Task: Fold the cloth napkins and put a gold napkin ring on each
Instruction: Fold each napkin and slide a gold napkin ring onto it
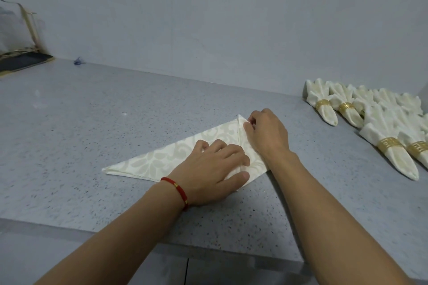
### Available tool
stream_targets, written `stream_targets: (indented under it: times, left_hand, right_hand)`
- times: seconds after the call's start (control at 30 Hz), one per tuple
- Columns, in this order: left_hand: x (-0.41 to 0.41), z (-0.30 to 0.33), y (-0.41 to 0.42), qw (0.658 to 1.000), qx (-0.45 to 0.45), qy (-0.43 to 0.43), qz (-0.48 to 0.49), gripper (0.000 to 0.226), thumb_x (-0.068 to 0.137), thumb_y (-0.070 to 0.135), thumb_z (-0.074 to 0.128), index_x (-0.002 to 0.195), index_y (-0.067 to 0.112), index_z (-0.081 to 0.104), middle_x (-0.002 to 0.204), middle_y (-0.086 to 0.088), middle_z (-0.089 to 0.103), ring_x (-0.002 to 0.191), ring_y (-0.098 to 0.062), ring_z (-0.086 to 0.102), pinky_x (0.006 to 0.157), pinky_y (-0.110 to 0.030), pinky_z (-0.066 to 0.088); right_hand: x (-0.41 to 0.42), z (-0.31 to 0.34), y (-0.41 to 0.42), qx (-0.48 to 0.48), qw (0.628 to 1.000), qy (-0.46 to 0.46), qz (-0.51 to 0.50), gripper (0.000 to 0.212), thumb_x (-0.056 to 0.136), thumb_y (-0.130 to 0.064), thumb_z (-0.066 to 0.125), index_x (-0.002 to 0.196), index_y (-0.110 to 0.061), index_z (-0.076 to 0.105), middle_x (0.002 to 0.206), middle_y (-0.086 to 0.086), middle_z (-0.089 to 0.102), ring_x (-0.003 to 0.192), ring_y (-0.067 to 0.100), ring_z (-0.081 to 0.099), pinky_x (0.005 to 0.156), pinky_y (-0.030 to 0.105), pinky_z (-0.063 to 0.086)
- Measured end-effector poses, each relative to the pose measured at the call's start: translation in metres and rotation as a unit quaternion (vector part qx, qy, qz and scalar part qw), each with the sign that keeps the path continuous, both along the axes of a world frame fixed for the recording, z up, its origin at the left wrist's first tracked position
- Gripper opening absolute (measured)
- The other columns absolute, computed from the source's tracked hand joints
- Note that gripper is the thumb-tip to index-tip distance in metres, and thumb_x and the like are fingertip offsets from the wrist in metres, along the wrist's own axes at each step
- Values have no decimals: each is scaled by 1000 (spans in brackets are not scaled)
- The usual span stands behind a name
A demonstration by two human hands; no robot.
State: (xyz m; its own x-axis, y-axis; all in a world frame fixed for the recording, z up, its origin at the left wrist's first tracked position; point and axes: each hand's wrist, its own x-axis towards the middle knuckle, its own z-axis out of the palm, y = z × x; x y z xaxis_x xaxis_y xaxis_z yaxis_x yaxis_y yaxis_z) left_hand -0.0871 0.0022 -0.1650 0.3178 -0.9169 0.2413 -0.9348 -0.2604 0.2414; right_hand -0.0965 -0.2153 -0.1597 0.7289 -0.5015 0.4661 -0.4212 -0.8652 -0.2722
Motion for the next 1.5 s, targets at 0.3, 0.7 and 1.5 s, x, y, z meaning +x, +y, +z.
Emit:
stream_targets:
  times: [0.3, 0.7, 1.5]
  left_hand:
    - [1, -1, 0, 999, -1, -33, -10, 36, 96, 54, 29, 125, 42, 46, 129, 26, 46, 116, -6, 39, 102, -43, 30]
    - [0, 4, 2, 995, -67, 70, 16, 19, 94, 34, 40, 112, 35, 45, 105, 17, 49, 96, -8, 44, 91, -35, 32]
    - [36, 30, 78, 945, 79, 58, 312, 39, 93, 23, 53, 131, 26, 48, 115, -4, 51, 103, -26, 55, 93, -40, 46]
  right_hand:
    - [1, -3, 5, -71, 997, -23, 30, 5, 95, -13, 66, 98, -14, 62, 94, 2, 57, 85, 23, 53, 71, 39, 48]
    - [-64, 10, 28, 19, 964, 193, 181, 32, 106, -33, 40, 132, -15, 46, 117, 4, 60, 95, 22, 59, 79, 40, 48]
    - [-109, -2, 51, 105, 962, 101, 232, 55, 91, -49, 63, 140, -31, 44, 134, -12, 43, 124, 12, 35, 106, 36, 35]
